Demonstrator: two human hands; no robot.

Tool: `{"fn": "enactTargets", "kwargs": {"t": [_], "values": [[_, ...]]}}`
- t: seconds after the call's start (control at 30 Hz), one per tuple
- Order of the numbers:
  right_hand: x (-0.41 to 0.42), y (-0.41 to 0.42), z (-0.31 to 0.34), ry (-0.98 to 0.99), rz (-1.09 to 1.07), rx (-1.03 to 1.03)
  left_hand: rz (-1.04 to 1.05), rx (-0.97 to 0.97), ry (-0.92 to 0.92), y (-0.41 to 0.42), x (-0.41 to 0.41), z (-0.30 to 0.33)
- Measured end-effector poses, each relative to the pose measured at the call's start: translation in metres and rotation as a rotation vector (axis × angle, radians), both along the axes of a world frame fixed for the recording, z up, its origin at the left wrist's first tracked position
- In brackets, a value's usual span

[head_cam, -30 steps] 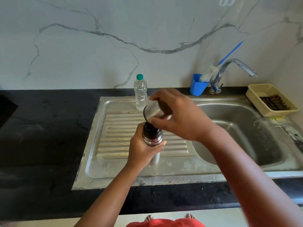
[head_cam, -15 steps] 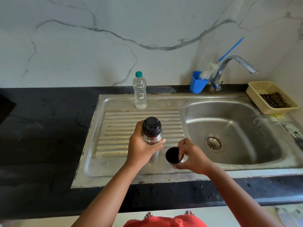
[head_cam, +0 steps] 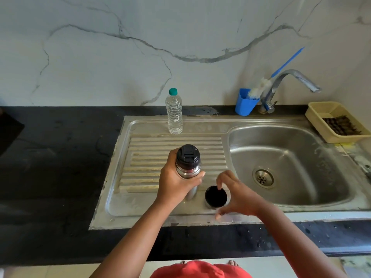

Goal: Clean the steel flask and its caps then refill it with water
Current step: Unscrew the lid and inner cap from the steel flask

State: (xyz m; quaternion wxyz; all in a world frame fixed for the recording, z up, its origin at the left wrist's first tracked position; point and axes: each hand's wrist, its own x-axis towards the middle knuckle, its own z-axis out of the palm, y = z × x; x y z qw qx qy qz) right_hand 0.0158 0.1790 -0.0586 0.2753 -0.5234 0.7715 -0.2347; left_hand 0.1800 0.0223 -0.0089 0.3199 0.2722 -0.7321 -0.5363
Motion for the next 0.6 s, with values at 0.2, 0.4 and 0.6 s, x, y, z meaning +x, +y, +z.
{"fn": "enactTargets", "kwargs": {"t": [0.2, 0.4, 0.6], "values": [[0.033, -0.053, 0.12, 0.135, -0.199, -0.271, 0.001, 0.046, -0.023, 0.001, 0.0, 0.003], [0.074, -0.094, 0.149, 0.832, -0.065, -0.041, -0.033, 0.122, -0.038, 0.0, 0.002, 0.006], [0.058, -0.102, 0.127, 0.783, -0.006, -0.485, -0.038, 0.075, -0.101, -0.005, 0.001, 0.009]]}}
